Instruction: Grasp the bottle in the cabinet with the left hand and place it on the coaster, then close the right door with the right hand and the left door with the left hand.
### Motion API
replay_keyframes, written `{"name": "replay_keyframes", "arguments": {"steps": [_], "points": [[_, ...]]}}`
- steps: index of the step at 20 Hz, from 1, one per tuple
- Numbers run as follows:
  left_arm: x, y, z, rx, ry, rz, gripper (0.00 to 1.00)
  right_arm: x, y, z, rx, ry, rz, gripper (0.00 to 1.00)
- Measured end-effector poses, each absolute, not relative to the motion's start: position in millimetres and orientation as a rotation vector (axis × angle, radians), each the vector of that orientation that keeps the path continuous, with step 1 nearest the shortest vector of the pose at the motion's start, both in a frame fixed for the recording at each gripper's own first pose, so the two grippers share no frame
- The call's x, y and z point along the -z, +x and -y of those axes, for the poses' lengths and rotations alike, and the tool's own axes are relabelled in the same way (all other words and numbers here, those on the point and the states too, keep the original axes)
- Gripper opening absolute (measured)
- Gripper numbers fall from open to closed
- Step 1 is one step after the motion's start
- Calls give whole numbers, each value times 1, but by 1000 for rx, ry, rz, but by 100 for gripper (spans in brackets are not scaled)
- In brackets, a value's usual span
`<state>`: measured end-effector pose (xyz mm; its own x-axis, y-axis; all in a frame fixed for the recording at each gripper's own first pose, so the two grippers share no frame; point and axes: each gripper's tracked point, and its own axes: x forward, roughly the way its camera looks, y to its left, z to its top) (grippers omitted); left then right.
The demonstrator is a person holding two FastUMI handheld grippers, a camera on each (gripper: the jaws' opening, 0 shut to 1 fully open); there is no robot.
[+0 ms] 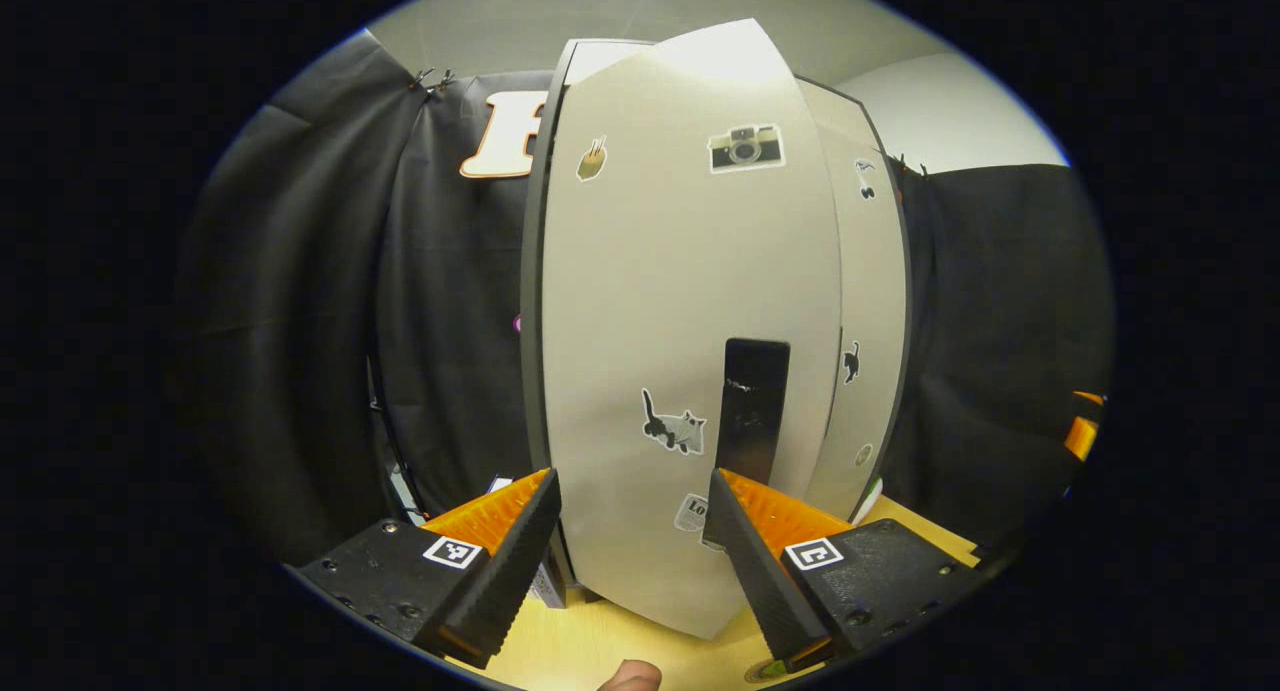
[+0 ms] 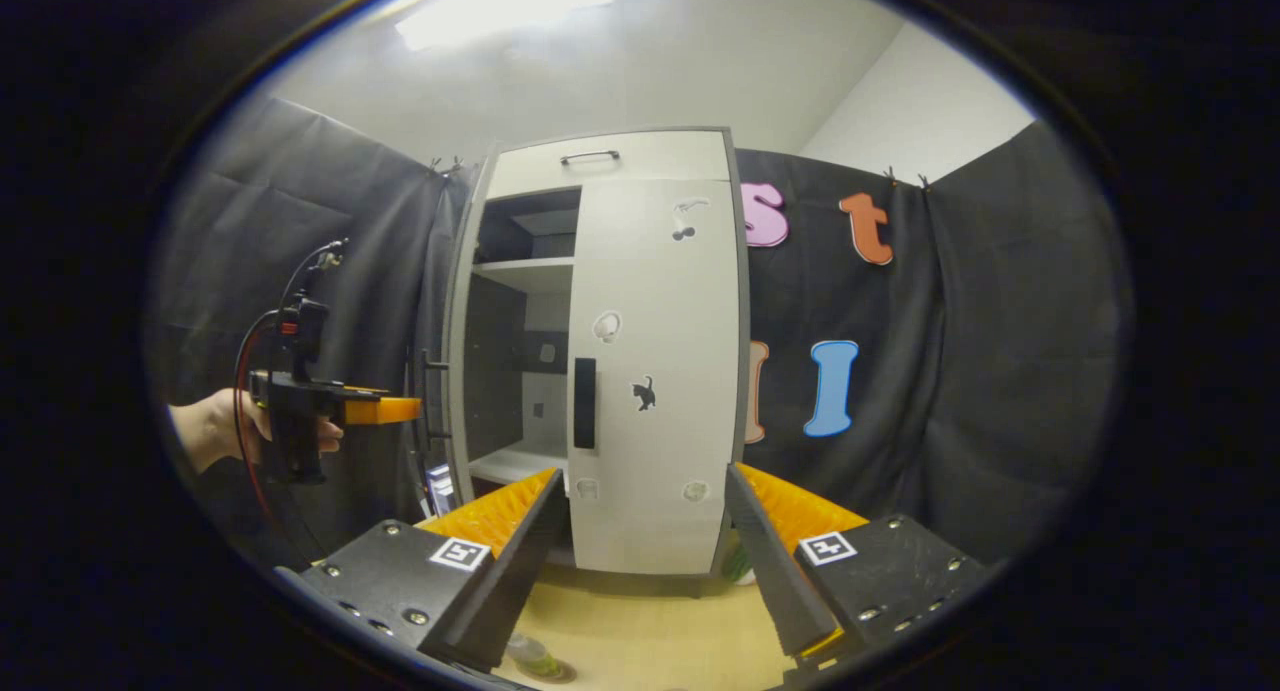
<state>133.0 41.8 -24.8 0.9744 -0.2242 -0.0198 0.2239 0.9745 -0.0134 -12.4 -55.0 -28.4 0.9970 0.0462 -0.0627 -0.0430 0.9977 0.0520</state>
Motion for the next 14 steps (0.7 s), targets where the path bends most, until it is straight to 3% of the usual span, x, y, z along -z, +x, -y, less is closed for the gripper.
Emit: {"name": "replay_keyframes", "arguments": {"steps": [12,14], "points": [[31,61,-30,152,-29,-2,96,23,-42,57,-79,70,-55,97],[27,50,-32,130,-18,17,92,22,-44,54,-77,52,-48,96]]}}
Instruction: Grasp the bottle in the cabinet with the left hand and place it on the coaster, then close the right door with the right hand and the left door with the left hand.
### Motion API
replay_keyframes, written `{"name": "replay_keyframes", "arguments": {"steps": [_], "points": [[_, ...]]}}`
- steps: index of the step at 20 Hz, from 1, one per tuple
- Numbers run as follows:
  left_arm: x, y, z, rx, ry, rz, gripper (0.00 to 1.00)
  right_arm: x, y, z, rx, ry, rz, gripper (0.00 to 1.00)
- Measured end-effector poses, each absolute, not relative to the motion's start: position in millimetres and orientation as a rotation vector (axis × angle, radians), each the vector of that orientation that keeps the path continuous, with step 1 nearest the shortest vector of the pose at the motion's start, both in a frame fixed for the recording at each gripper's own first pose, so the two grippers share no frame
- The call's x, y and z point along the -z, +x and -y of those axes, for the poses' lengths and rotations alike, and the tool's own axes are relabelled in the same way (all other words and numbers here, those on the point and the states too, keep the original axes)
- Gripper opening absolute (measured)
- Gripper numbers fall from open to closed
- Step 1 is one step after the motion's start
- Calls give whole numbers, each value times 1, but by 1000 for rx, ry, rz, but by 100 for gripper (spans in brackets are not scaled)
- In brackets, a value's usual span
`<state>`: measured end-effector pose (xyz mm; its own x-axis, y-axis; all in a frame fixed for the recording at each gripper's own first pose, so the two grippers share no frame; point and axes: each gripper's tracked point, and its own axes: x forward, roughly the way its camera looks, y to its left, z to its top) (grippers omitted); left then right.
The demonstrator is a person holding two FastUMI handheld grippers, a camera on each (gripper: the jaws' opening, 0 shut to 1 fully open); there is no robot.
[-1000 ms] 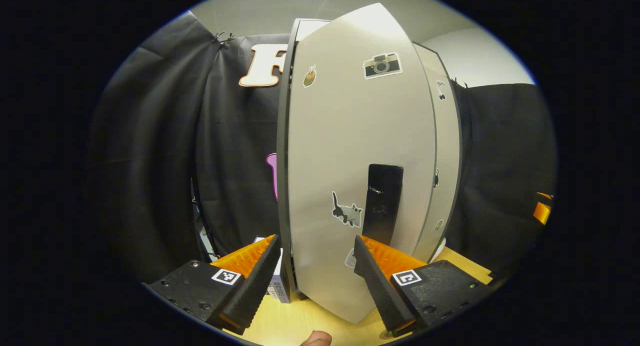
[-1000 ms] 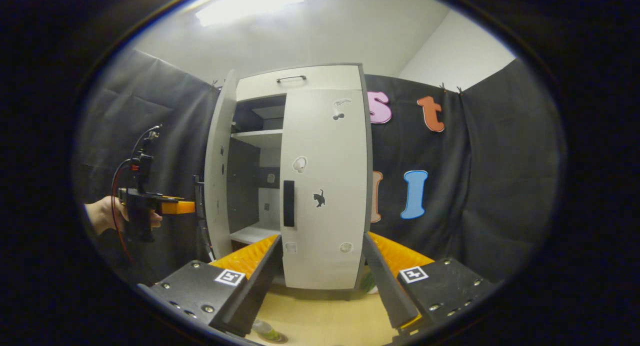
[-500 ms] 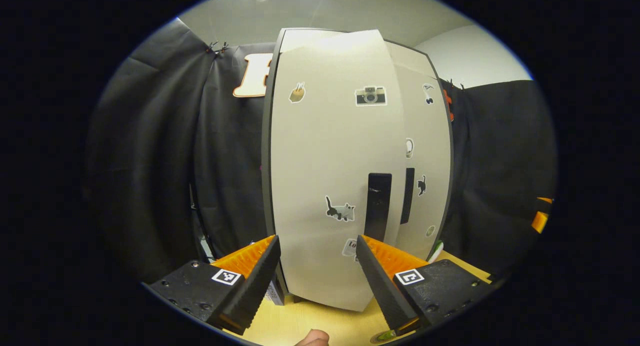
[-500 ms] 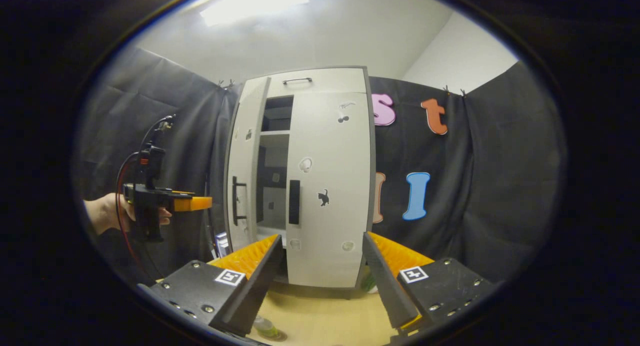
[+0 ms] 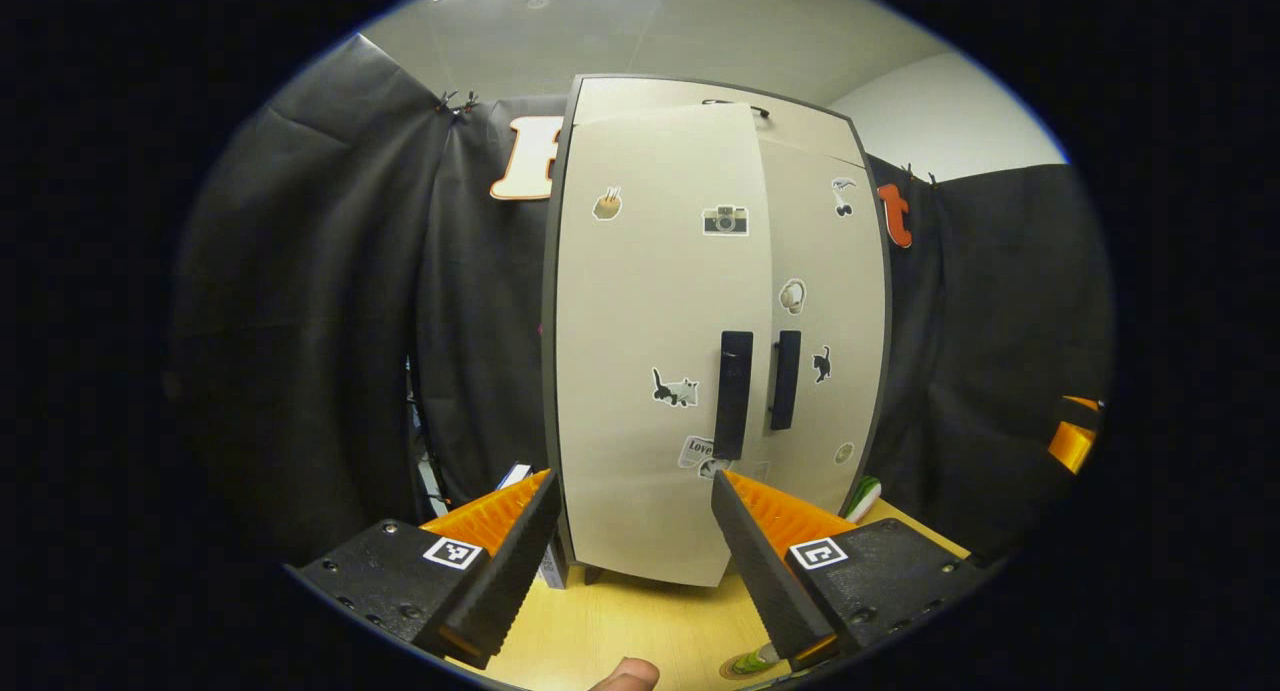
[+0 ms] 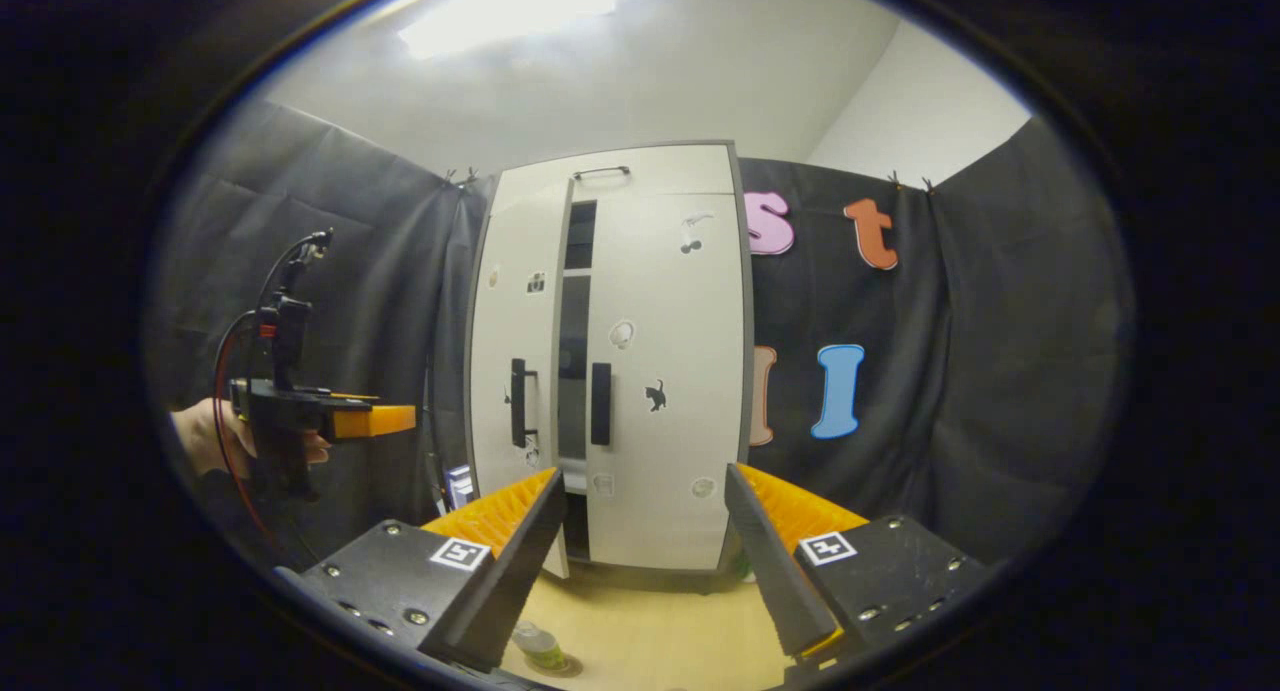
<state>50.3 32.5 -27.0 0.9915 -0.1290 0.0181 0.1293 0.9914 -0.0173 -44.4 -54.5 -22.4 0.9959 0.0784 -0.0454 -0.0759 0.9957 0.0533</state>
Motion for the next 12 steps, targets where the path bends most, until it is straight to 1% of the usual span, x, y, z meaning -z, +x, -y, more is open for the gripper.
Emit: {"name": "replay_keyframes", "arguments": {"steps": [1,5,6,7,10,12], "points": [[25,46,-34,115,-14,29,96,22,-45,55,-64,41,-45,96],[15,35,-39,74,-14,51,96,18,-39,42,-37,68,-44,96],[14,33,-40,69,-7,53,96,17,-38,38,-33,77,-46,94],[13,32,-40,69,1,60,96,15,-34,34,-27,80,-40,97],[21,31,-39,73,18,45,96,18,-26,23,-11,69,-45,96],[28,32,-32,101,15,30,96,18,-23,16,-1,69,-49,96]]}}
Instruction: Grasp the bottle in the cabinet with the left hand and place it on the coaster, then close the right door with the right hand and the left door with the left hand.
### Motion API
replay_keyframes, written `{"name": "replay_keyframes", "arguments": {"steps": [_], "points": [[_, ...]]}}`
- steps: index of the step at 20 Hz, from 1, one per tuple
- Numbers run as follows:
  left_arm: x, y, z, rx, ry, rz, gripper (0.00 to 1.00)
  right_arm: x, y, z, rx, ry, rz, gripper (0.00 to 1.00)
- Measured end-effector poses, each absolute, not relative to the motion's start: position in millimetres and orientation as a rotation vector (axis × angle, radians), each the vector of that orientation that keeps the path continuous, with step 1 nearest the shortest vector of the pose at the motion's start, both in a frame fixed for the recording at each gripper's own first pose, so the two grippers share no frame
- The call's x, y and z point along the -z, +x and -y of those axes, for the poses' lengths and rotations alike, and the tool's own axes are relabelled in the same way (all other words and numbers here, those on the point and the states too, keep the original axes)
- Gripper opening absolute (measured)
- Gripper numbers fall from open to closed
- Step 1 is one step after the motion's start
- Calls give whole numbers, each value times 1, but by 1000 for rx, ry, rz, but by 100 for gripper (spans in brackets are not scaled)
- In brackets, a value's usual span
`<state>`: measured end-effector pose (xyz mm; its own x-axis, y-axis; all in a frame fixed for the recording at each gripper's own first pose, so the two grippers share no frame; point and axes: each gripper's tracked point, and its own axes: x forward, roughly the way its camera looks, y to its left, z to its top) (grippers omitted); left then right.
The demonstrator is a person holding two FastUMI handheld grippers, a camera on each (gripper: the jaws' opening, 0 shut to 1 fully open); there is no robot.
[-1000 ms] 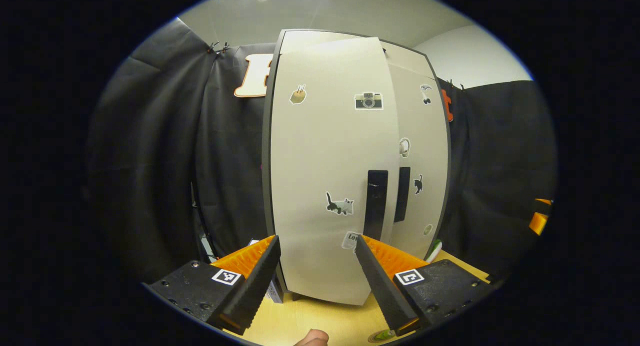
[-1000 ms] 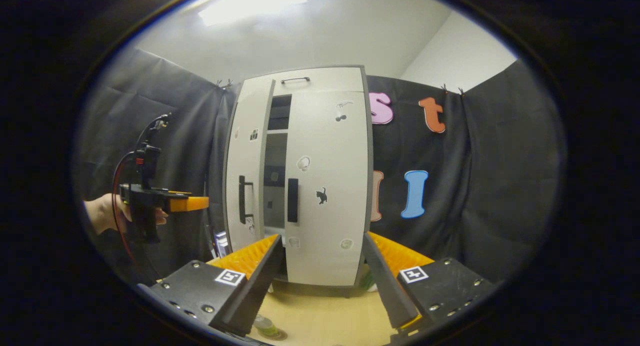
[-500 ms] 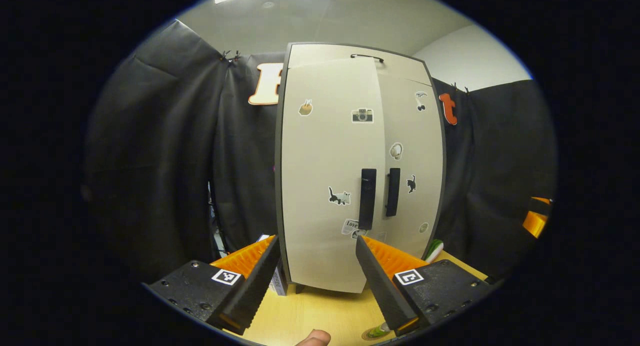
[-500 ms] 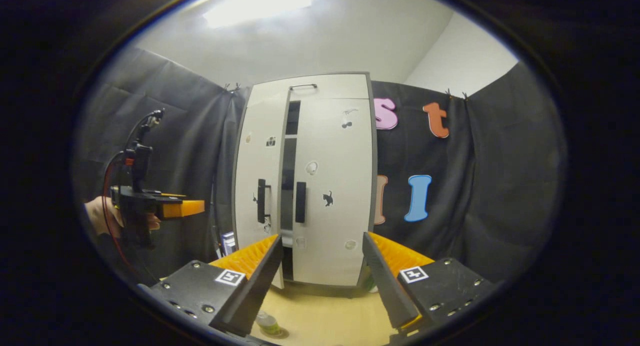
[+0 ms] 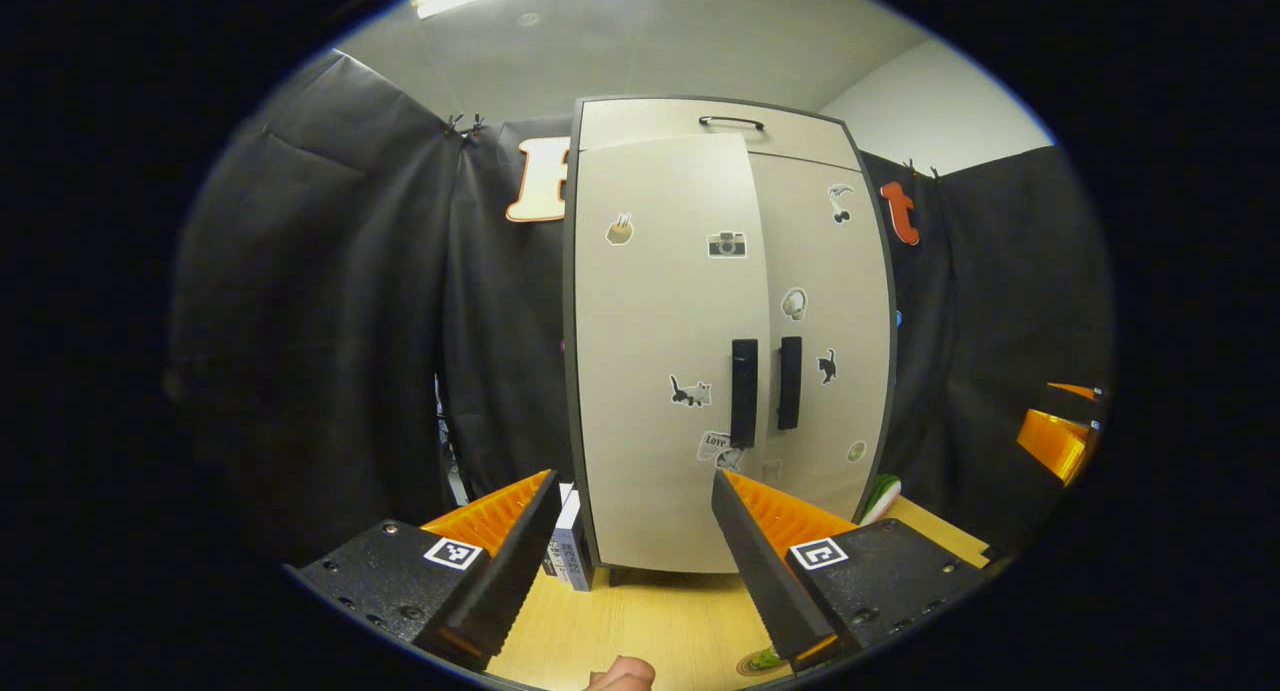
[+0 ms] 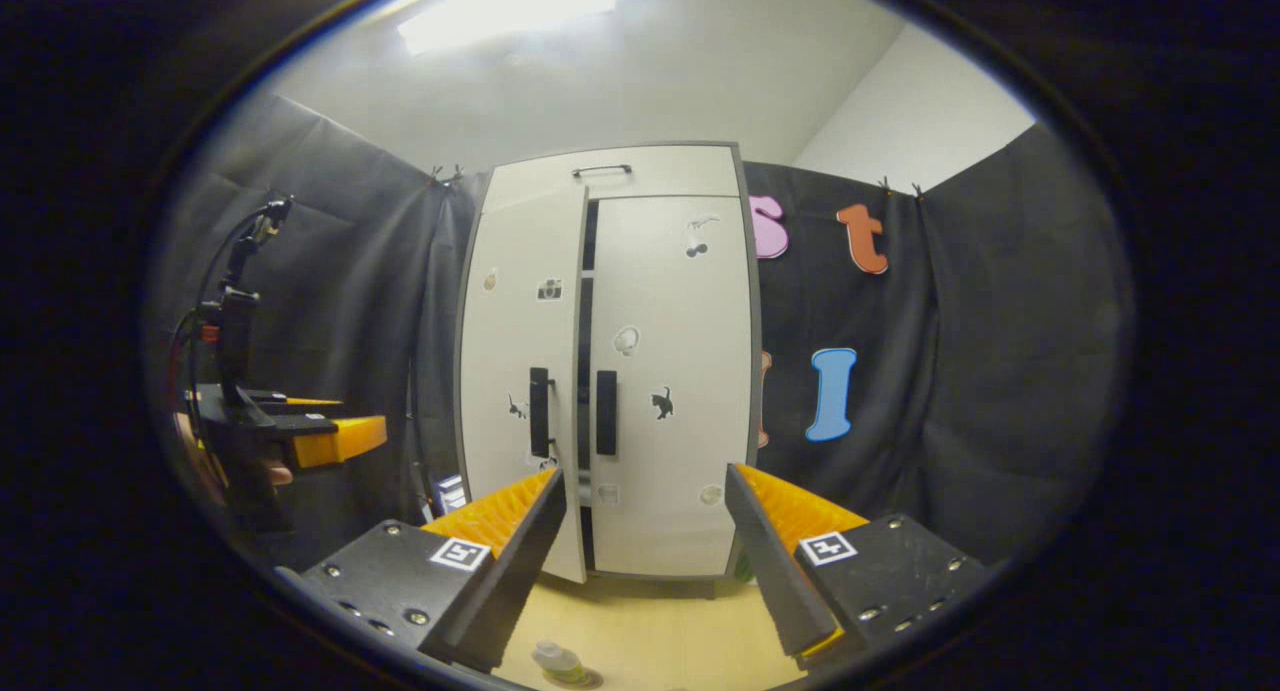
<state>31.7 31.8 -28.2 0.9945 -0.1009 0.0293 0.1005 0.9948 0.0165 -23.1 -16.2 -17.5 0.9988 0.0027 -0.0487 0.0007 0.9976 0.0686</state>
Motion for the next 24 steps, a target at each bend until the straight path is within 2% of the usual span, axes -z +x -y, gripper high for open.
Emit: {"name": "replay_keyframes", "arguments": {"steps": [2,3,20,23,24], "points": [[37,35,-28,122,0,6,93,19,-20,9,4,82,-53,96],[38,36,-26,137,-12,5,96,19,-19,7,5,84,-52,96],[36,43,-38,238,-18,18,96,21,1,-42,16,63,-56,96],[35,44,-43,253,-2,48,96,21,6,-60,-16,52,-33,94],[34,44,-44,254,3,55,96,21,7,-63,-20,50,-28,97]]}}
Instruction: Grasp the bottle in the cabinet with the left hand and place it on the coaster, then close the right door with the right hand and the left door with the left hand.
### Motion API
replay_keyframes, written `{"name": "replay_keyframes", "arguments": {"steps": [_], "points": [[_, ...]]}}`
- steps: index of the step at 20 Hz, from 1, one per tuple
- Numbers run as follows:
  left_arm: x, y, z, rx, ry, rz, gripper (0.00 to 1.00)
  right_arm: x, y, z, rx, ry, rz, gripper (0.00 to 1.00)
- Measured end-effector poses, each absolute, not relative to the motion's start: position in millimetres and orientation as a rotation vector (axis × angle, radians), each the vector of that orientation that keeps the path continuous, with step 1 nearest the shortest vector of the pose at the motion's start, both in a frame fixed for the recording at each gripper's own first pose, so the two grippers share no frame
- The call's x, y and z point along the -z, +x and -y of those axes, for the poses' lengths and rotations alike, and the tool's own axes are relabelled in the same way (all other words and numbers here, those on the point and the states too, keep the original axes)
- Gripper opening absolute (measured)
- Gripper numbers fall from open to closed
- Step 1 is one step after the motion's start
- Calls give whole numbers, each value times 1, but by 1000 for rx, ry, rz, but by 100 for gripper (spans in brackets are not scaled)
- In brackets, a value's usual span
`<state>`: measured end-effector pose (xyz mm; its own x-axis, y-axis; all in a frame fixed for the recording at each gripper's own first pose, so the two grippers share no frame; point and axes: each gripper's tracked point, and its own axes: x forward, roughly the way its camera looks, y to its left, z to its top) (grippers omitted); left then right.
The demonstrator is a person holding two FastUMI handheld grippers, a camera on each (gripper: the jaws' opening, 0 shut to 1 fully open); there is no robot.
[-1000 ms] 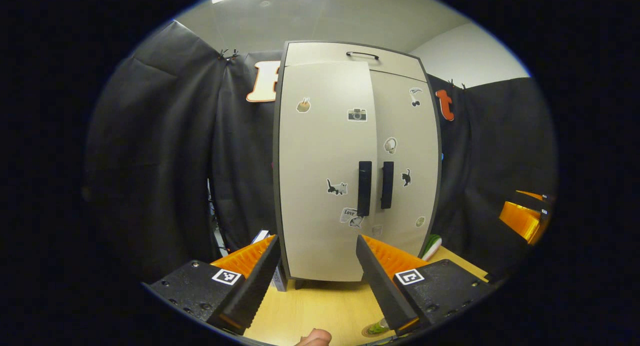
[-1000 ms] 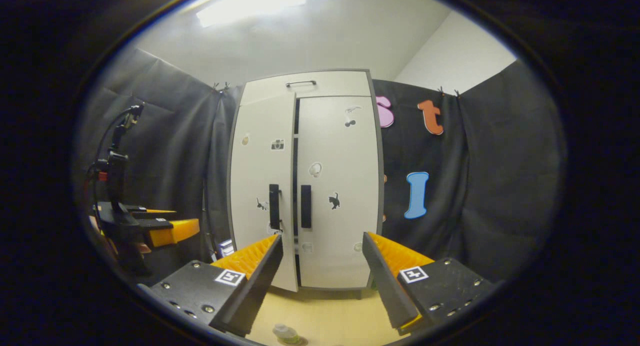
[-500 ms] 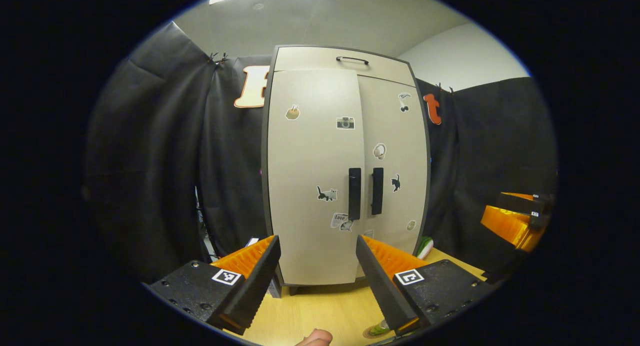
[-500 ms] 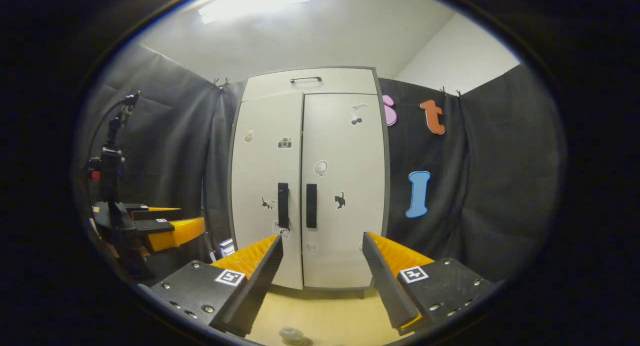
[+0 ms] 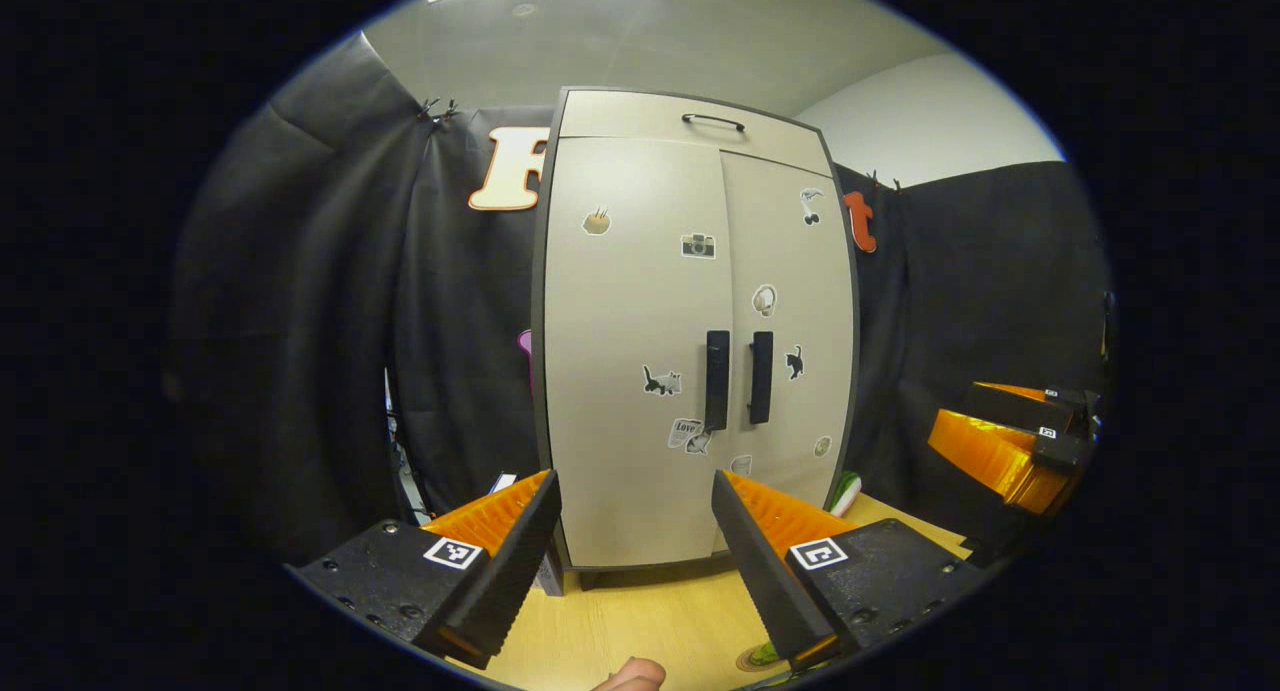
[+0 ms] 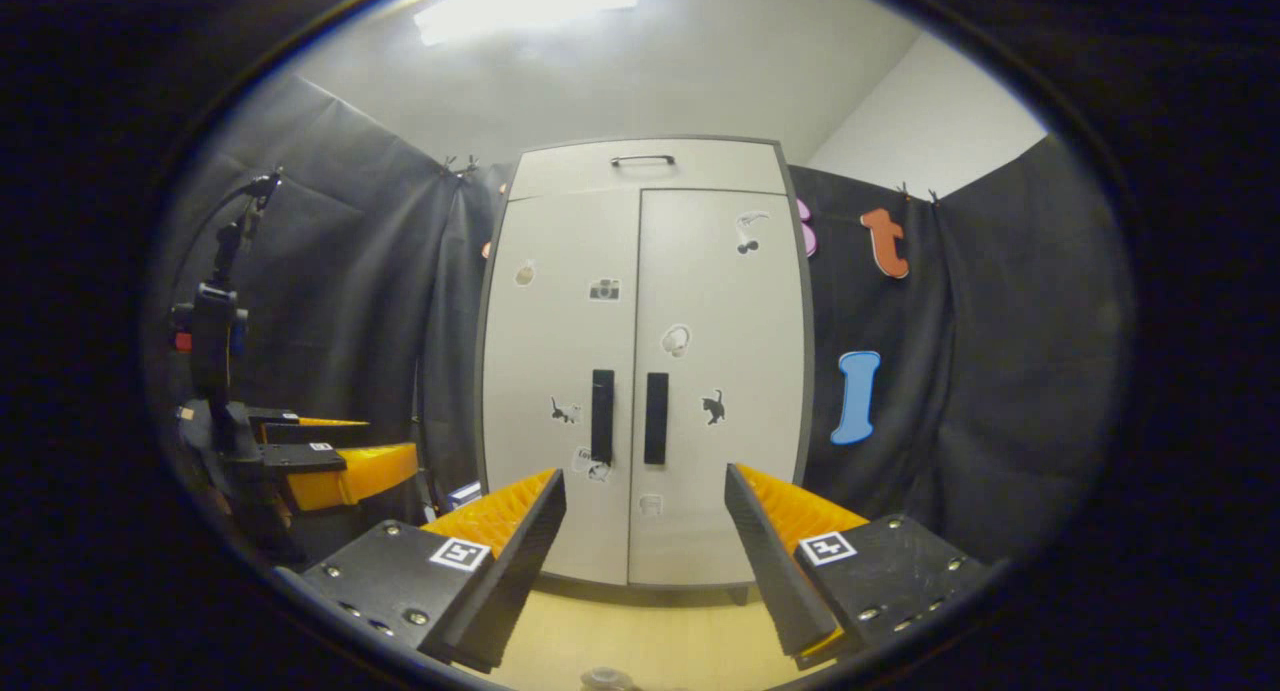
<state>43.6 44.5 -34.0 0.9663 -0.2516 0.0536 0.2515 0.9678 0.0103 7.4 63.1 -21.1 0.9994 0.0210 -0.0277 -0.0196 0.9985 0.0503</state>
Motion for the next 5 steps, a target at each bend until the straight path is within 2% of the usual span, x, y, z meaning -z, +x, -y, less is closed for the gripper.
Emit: {"name": "replay_keyframes", "arguments": {"steps": [2,3,5], "points": [[35,46,-47,251,5,59,96,18,7,-72,-41,51,1,97],[37,47,-45,257,-3,54,96,16,8,-79,-65,57,19,94],[41,48,-44,261,-9,39,96,13,9,-88,-109,73,44,96]]}}
